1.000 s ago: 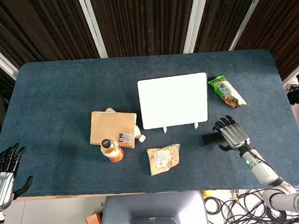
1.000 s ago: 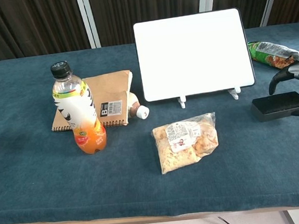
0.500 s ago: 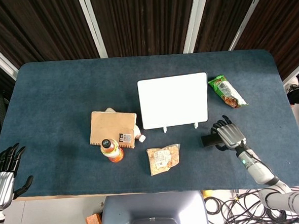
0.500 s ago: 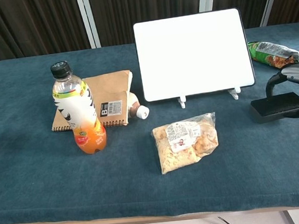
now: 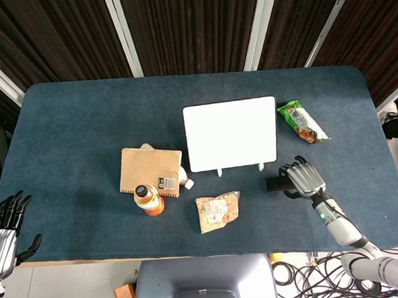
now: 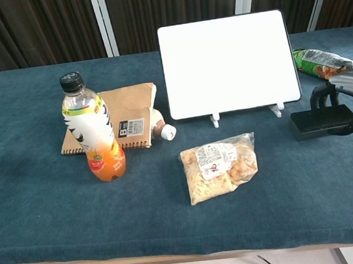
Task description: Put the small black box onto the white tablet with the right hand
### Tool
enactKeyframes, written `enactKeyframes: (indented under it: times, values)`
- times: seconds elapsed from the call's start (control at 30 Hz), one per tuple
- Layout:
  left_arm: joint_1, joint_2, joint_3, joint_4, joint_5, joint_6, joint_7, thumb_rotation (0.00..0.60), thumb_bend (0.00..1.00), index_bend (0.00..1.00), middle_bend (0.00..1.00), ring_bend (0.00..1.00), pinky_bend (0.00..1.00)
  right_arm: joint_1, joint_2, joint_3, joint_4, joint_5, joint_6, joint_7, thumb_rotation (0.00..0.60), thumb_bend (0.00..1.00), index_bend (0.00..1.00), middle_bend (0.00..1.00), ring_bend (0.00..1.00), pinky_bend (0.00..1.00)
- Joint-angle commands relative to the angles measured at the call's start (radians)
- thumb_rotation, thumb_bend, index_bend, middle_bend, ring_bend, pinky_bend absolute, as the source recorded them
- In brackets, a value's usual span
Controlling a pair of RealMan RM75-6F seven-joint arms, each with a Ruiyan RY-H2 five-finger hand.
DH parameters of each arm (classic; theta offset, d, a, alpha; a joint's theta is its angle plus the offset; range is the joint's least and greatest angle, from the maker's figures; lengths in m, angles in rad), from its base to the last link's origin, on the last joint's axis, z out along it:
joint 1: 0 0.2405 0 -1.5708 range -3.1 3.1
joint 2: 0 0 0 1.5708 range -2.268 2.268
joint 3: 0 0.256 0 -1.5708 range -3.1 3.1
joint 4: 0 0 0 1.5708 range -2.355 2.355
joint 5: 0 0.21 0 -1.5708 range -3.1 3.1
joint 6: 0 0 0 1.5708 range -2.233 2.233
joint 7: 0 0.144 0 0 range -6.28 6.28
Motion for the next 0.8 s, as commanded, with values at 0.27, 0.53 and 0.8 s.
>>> enactKeyframes:
  times: [0.27, 0.53, 0.8]
  values:
    - [0.003, 0.001, 0.000, 0.001, 0.002, 0.006, -0.005, 0.600, 0.31, 0.00, 0.00, 0.00, 0.11, -0.015, -0.003, -0.001, 0.005, -0.054, 0.078, 0.032, 0.600, 0.23, 0.84, 0.54, 0.43, 0.22]
    - [0.003, 0.001, -0.002, 0.000, -0.001, 0.004, -0.006, 0.600, 0.31, 0.00, 0.00, 0.00, 0.11, -0.021, -0.030, 0.033, 0.050, -0.139, 0.262, 0.017, 0.600, 0.24, 0.84, 0.54, 0.44, 0.24]
    - [-0.001, -0.004, -0.003, -0.003, 0.003, 0.000, 0.007, 0.600, 0.30, 0.00, 0.00, 0.00, 0.11, 0.124, -0.144, 0.182, 0.138, -0.096, 0.260, -0.206, 0.600, 0.24, 0.85, 0.55, 0.44, 0.24]
